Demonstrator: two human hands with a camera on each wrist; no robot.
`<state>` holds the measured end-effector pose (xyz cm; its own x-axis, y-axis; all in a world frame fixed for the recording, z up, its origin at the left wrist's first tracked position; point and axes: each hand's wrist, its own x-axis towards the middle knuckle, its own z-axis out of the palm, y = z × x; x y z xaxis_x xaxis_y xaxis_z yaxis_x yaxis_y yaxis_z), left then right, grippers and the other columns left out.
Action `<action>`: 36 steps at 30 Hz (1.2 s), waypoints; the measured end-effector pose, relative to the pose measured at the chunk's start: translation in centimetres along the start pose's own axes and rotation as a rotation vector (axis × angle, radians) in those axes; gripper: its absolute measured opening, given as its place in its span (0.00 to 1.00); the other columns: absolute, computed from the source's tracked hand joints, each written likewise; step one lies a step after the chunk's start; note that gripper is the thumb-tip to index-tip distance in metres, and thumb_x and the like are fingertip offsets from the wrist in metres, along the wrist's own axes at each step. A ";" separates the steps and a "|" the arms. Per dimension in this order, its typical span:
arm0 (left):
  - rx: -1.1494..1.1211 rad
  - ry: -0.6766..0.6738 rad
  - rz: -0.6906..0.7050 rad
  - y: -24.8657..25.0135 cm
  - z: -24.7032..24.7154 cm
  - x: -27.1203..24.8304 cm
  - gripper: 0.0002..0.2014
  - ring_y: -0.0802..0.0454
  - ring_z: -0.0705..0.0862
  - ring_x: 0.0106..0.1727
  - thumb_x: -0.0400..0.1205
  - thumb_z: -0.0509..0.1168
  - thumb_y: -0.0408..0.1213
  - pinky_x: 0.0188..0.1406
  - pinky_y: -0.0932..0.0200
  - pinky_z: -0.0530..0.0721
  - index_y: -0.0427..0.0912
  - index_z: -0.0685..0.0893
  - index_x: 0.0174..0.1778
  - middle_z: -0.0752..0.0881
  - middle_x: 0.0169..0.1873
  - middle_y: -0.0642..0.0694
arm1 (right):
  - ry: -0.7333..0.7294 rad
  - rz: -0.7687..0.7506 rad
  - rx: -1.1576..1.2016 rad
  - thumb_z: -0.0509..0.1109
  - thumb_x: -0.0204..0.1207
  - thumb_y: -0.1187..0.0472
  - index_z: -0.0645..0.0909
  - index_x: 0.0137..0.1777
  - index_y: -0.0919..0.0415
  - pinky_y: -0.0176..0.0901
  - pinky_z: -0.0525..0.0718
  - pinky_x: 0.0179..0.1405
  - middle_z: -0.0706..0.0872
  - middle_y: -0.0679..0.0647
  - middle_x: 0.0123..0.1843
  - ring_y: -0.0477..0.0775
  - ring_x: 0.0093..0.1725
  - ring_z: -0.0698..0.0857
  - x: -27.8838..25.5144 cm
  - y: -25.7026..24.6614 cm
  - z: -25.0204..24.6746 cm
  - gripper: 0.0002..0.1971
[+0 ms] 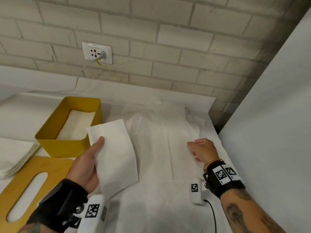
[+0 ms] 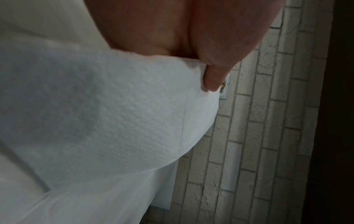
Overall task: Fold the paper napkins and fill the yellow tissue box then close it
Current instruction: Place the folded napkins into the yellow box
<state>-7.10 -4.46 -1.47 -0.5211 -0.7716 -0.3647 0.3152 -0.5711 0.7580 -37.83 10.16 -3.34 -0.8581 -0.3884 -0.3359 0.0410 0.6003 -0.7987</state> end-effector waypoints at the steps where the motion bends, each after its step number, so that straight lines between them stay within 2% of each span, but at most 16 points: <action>1: 0.006 -0.001 -0.003 -0.1 0.1 -0.1 0.18 0.42 0.90 0.63 0.87 0.64 0.47 0.69 0.40 0.81 0.43 0.84 0.70 0.91 0.61 0.40 | -0.014 0.016 -0.029 0.78 0.71 0.49 0.78 0.66 0.55 0.48 0.87 0.47 0.88 0.60 0.58 0.57 0.50 0.88 0.9 0.5 0.1 0.25; 3: 0.012 0.002 -0.011 -0.2 0.2 -0.2 0.18 0.43 0.91 0.61 0.87 0.64 0.46 0.67 0.40 0.81 0.43 0.84 0.70 0.91 0.61 0.40 | -0.044 0.016 0.004 0.80 0.71 0.50 0.79 0.66 0.55 0.46 0.85 0.41 0.88 0.60 0.55 0.56 0.44 0.86 1.6 0.8 0.6 0.25; 4: 0.012 0.004 -0.014 -0.2 0.2 -0.1 0.18 0.43 0.91 0.61 0.87 0.64 0.46 0.67 0.40 0.81 0.43 0.84 0.70 0.91 0.61 0.40 | -0.044 0.007 0.053 0.82 0.71 0.52 0.81 0.63 0.55 0.47 0.86 0.43 0.88 0.60 0.54 0.56 0.45 0.85 1.7 0.8 0.9 0.22; 6: 0.016 0.013 -0.016 -0.1 0.2 -0.1 0.19 0.42 0.90 0.62 0.86 0.65 0.47 0.67 0.39 0.81 0.43 0.83 0.71 0.91 0.61 0.40 | -0.005 -0.033 0.128 0.84 0.69 0.56 0.84 0.50 0.54 0.54 0.89 0.59 0.89 0.59 0.54 0.61 0.53 0.88 1.8 0.9 1.5 0.14; 7: 0.015 0.022 -0.014 0.0 0.1 -0.1 0.20 0.42 0.90 0.62 0.86 0.65 0.47 0.67 0.39 0.81 0.44 0.83 0.71 0.91 0.62 0.40 | 0.019 -0.074 0.150 0.83 0.69 0.58 0.84 0.44 0.55 0.57 0.88 0.63 0.90 0.58 0.51 0.64 0.55 0.89 1.8 0.9 1.6 0.10; 9: 0.011 0.034 -0.011 0.1 -0.1 0.0 0.20 0.41 0.90 0.63 0.86 0.66 0.47 0.67 0.39 0.82 0.44 0.82 0.72 0.91 0.62 0.40 | 0.038 -0.167 0.178 0.81 0.72 0.60 0.85 0.39 0.56 0.56 0.88 0.61 0.90 0.56 0.43 0.65 0.53 0.90 1.3 0.2 1.2 0.07; 13: 0.010 0.051 -0.020 0.3 -0.5 0.0 0.21 0.42 0.90 0.63 0.86 0.65 0.47 0.66 0.40 0.82 0.43 0.83 0.72 0.91 0.62 0.40 | -0.042 -0.388 0.332 0.77 0.79 0.64 0.84 0.45 0.59 0.51 0.87 0.52 0.92 0.56 0.42 0.55 0.44 0.88 -1.4 -3.4 -1.5 0.04; 16: 0.009 0.053 -0.028 0.3 -0.3 0.0 0.20 0.41 0.90 0.63 0.86 0.65 0.47 0.64 0.40 0.83 0.44 0.83 0.71 0.91 0.61 0.40 | -0.150 -0.498 0.427 0.74 0.81 0.65 0.84 0.55 0.58 0.54 0.87 0.57 0.94 0.55 0.49 0.56 0.50 0.91 -3.5 -6.4 -4.1 0.05; 19: 0.016 0.047 -0.039 0.1 0.3 -0.1 0.18 0.41 0.90 0.63 0.86 0.65 0.47 0.64 0.39 0.83 0.43 0.84 0.69 0.91 0.60 0.40 | -0.238 -0.596 0.454 0.72 0.81 0.67 0.84 0.57 0.56 0.51 0.90 0.57 0.94 0.55 0.52 0.55 0.53 0.92 -5.8 -8.6 -5.3 0.08; 22: 0.016 0.056 -0.061 -0.2 0.8 -0.4 0.18 0.39 0.89 0.63 0.86 0.65 0.46 0.66 0.38 0.82 0.42 0.84 0.69 0.92 0.59 0.40 | -0.333 -0.596 0.331 0.72 0.81 0.68 0.83 0.57 0.58 0.48 0.92 0.51 0.94 0.56 0.51 0.55 0.49 0.93 -7.5 -9.0 -3.4 0.08; 25: 0.021 0.066 -0.079 -0.6 0.8 -0.7 0.19 0.40 0.89 0.64 0.86 0.66 0.47 0.65 0.39 0.83 0.43 0.83 0.71 0.92 0.60 0.40 | -0.382 -0.503 0.175 0.72 0.82 0.66 0.82 0.59 0.57 0.51 0.91 0.52 0.94 0.56 0.52 0.57 0.50 0.93 -7.0 -7.0 0.3 0.09; 28: 0.027 0.090 -0.074 -0.5 0.1 -0.9 0.19 0.40 0.89 0.63 0.86 0.66 0.47 0.66 0.39 0.83 0.42 0.84 0.70 0.92 0.59 0.41 | -0.387 -0.363 0.066 0.75 0.80 0.63 0.82 0.61 0.53 0.52 0.89 0.57 0.93 0.54 0.54 0.56 0.54 0.92 -5.9 -3.7 3.8 0.12; 31: 0.020 0.103 -0.063 -0.1 -0.7 -1.1 0.18 0.42 0.90 0.62 0.87 0.66 0.46 0.65 0.41 0.84 0.40 0.85 0.68 0.92 0.58 0.40 | -0.356 -0.265 -0.071 0.75 0.79 0.58 0.77 0.66 0.48 0.44 0.84 0.53 0.89 0.49 0.55 0.52 0.57 0.88 -6.0 -1.6 5.2 0.17; 34: 0.010 0.112 -0.054 0.3 -1.7 -1.3 0.20 0.42 0.90 0.63 0.86 0.67 0.47 0.68 0.41 0.83 0.39 0.85 0.69 0.92 0.60 0.40 | -0.123 -0.355 -0.152 0.74 0.80 0.55 0.73 0.67 0.49 0.41 0.80 0.48 0.86 0.49 0.53 0.54 0.56 0.86 -7.0 -1.8 5.0 0.19; 36: 0.005 0.117 -0.044 0.6 -2.2 -1.3 0.20 0.41 0.89 0.63 0.86 0.66 0.47 0.70 0.40 0.81 0.39 0.85 0.69 0.91 0.60 0.40 | -0.080 -0.449 -0.188 0.76 0.79 0.51 0.75 0.61 0.50 0.39 0.79 0.43 0.84 0.50 0.51 0.53 0.52 0.85 -8.7 -2.6 5.3 0.16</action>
<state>-4.52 -4.37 -1.73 -0.4385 -0.7733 -0.4580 0.2898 -0.6040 0.7424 -27.75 8.31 -0.99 -0.7274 -0.6859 -0.0221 -0.4237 0.4742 -0.7718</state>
